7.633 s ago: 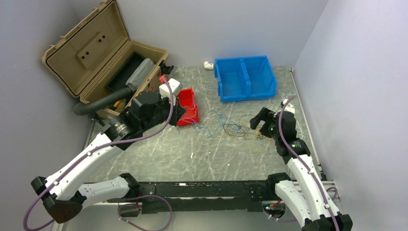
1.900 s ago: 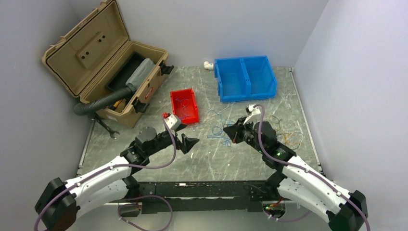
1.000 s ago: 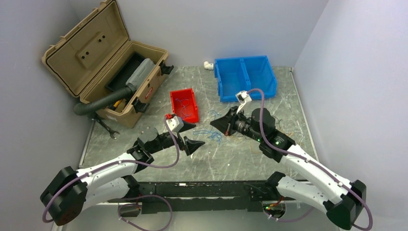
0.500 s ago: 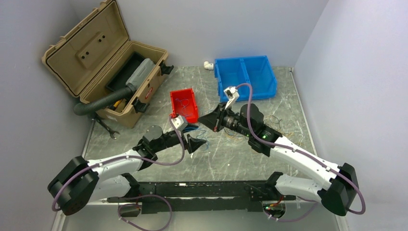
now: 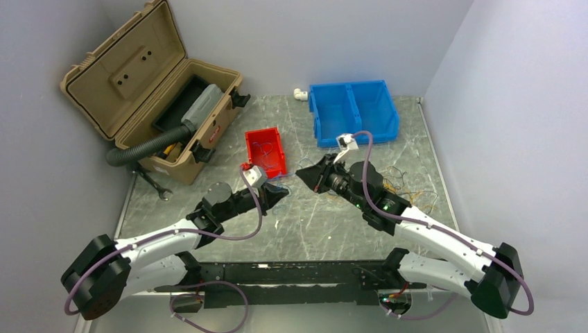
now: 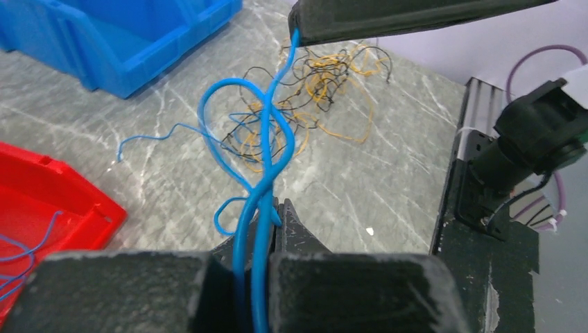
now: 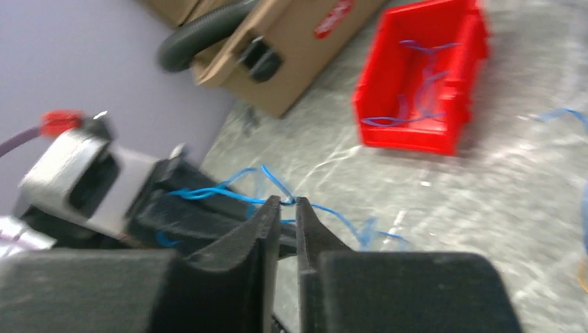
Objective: Untangle the cables
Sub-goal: Pick up the cable at the center of the board.
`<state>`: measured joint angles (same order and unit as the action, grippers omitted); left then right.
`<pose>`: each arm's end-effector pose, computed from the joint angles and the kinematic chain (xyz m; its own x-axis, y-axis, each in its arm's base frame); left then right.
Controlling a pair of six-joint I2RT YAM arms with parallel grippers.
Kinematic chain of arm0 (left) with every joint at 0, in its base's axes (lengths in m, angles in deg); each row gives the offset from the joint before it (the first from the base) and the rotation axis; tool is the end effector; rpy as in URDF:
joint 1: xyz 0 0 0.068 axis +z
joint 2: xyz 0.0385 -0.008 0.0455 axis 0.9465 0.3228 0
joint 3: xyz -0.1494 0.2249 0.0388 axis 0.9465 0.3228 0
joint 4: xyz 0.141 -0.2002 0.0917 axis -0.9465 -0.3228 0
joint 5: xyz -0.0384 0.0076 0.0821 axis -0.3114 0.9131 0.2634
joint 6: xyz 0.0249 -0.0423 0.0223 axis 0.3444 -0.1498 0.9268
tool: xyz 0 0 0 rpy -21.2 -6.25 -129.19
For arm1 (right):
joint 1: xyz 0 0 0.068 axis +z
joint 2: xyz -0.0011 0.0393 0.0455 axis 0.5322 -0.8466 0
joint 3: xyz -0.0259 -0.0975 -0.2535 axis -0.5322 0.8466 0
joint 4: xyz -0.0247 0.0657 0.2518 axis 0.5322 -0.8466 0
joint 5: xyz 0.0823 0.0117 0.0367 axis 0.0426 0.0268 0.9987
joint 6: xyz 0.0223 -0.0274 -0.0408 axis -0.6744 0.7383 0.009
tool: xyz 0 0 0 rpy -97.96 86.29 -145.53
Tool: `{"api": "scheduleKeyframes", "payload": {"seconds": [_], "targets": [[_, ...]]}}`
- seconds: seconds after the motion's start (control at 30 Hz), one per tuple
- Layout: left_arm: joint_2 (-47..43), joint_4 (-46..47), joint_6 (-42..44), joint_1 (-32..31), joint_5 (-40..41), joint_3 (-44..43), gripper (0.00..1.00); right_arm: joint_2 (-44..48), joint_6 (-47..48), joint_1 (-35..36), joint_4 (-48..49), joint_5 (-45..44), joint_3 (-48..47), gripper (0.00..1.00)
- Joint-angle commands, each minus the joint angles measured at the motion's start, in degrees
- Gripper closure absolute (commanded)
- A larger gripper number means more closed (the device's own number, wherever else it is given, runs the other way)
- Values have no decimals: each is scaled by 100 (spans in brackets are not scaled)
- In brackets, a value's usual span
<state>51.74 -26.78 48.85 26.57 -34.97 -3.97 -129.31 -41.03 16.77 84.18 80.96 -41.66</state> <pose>0.1503 -0.1643 0.2305 -0.1917 -0.0991 -0.9764 0.8738 0.4359 -0.2158 0.1517 0.1751 0.3153 -0.5510 0.3498 -0.7576 -0.5395 0.5433 0.6432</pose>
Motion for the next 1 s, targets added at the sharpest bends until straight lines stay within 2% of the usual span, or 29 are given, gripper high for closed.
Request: {"api": "scheduleKeyframes", "payload": {"seconds": [0.0,0.1,0.23,0.4,0.57,0.67,0.83,0.97], "targets": [[-243,-252,121,90,367,-115,100,142,81,-230,-471,-1351,269,75],[-242,-595,182,90,443,-254,100,137,128,-221,-586,-1459,420,53],[-224,-1075,272,89,744,-450,100,213,277,-225,-732,-1593,522,41],[-234,-1940,84,154,1308,-933,100,512,483,-224,-1104,-1885,585,40],[-156,-3088,-299,186,1452,-1692,100,1063,678,-233,-1319,-2096,819,40],[95,-3932,-388,196,1604,-2407,100,1353,739,-234,-1601,-2279,906,40],[867,-5849,-450,383,1865,-3963,100,1894,692,-239,-2036,-2521,1097,40],[916,-5596,-454,605,1868,-4186,100,2263,648,-229,-2081,-2498,1339,40]]}}
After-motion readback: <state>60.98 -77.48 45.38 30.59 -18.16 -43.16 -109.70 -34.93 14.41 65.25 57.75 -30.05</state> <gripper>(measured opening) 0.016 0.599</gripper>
